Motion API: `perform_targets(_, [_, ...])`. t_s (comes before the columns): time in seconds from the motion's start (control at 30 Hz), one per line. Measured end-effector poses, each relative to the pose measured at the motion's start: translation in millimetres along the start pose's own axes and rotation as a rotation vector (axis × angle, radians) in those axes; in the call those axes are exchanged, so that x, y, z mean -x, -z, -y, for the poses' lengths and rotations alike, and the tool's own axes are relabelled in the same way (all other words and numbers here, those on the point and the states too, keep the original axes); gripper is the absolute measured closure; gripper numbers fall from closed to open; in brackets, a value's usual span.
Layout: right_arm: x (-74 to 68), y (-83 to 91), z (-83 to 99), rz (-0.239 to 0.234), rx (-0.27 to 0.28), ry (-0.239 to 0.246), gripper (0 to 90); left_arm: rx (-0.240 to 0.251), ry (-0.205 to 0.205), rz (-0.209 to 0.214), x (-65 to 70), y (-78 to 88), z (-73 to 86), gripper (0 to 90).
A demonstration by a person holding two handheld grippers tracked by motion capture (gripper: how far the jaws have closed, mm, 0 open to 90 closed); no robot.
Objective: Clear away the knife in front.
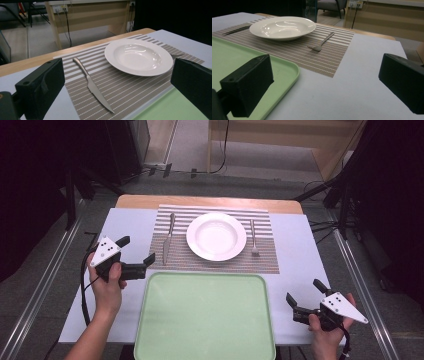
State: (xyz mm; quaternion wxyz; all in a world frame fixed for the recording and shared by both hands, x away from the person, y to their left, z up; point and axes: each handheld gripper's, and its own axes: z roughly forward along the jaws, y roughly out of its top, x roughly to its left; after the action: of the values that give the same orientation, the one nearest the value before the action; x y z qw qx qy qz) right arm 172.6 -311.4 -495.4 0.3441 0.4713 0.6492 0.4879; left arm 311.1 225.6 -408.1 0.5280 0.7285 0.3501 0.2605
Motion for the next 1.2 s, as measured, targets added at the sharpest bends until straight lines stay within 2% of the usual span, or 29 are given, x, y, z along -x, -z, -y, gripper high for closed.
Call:
perform_targets(0.1, [-0.5,-0.5,-0.3,0.002,0.004,0.002,0.0,0.001,0.004,0.001,-0.1,-3.3,-2.2,0.0])
perform_targets(0.17, [0.8,-1.7,-0.1,0.008,0.010,0.023,0.0,-0.006,-0.002,0.008,-1.2,-10.0,-5.9,0.0])
perform_targets(0.37, [-0.4,-0.9,0.4,-0.003,-0.003,0.005,0.0,-0.019,-0.003,0.018,-3.5,-22.5,-11.9,0.0])
perform_targets(0.67, [-0.4,-1.3,0.6,-0.005,-0.002,0.014,0.0,-0.044,-0.003,0.026,-4.8,-42.8,-15.9,0.0])
perform_targets(1.2, [-0.6,-1.9,1.5,-0.010,-0.009,0.013,0.0,-0.103,0.043,0.015,-22.5,-78.0,-24.0,0.0])
